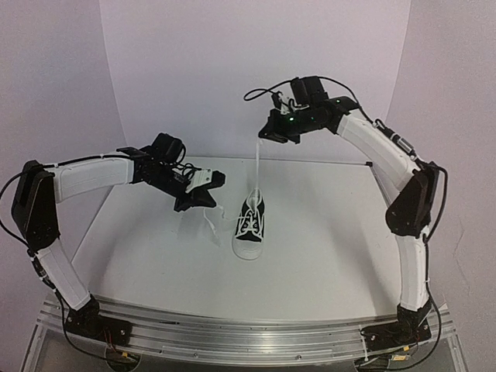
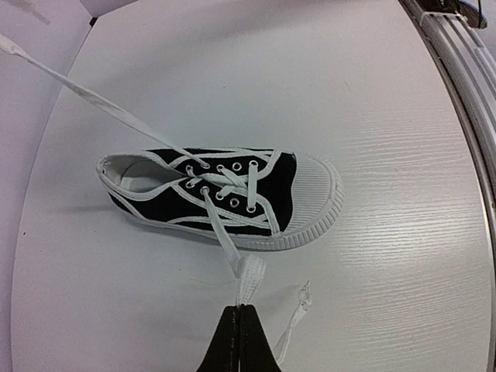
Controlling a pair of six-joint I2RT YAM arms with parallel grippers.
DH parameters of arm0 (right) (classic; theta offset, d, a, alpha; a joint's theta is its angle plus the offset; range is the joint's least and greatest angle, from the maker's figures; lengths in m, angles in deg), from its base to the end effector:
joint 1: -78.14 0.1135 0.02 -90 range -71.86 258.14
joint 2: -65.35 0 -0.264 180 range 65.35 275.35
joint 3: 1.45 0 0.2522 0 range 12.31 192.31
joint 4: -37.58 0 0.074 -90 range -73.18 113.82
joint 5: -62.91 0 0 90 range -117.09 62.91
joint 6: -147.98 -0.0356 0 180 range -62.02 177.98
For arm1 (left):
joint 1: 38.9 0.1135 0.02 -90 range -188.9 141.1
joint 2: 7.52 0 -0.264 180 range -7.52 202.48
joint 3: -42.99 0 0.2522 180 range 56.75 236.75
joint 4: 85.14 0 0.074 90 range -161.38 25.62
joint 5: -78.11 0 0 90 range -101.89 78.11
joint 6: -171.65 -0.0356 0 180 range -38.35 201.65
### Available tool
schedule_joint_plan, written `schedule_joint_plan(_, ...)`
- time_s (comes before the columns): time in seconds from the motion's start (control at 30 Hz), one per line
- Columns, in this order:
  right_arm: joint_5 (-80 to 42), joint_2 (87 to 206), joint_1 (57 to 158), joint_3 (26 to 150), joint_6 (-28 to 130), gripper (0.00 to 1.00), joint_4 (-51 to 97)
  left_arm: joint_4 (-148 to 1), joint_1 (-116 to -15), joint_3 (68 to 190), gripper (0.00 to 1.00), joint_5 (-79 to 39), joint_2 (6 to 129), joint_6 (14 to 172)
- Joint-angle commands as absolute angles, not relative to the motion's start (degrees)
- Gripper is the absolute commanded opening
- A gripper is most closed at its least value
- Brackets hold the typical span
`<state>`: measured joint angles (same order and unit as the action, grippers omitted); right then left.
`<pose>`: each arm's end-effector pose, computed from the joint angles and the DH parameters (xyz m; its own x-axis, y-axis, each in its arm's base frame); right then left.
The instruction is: Tie the shoes
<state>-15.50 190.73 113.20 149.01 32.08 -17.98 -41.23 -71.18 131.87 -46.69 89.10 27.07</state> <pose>0.4012 0.2903 0.3804 -0.6812 0.0447 -0.7307 -0.4523 0.7591 0.4681 0.2972 -0.2118 0.2608 0.2171 0.6544 -0.7243 0.9680 -0.0486 0.2462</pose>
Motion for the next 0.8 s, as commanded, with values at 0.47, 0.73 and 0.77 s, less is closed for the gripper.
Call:
schedule_joint_plan(0.47, -1.8, 209.7, 122.1, 148.5, 26.6, 0.38, -6.9, -44.5, -70.8, 132.0, 0.00, -52.6, 86.5, 35.6)
schedule_joint_plan(0.73, -7.4, 202.9, 120.3, 148.8, 31.4, 0.72, -6.8, -49.0, -68.9, 131.2, 0.00, -50.6, 87.8, 37.4)
schedule_joint_plan(0.77, -8.3, 201.9, 119.9, 149.0, 31.6, 0.72, -6.8, -49.8, -68.5, 131.4, 0.00, -50.1, 88.3, 38.0)
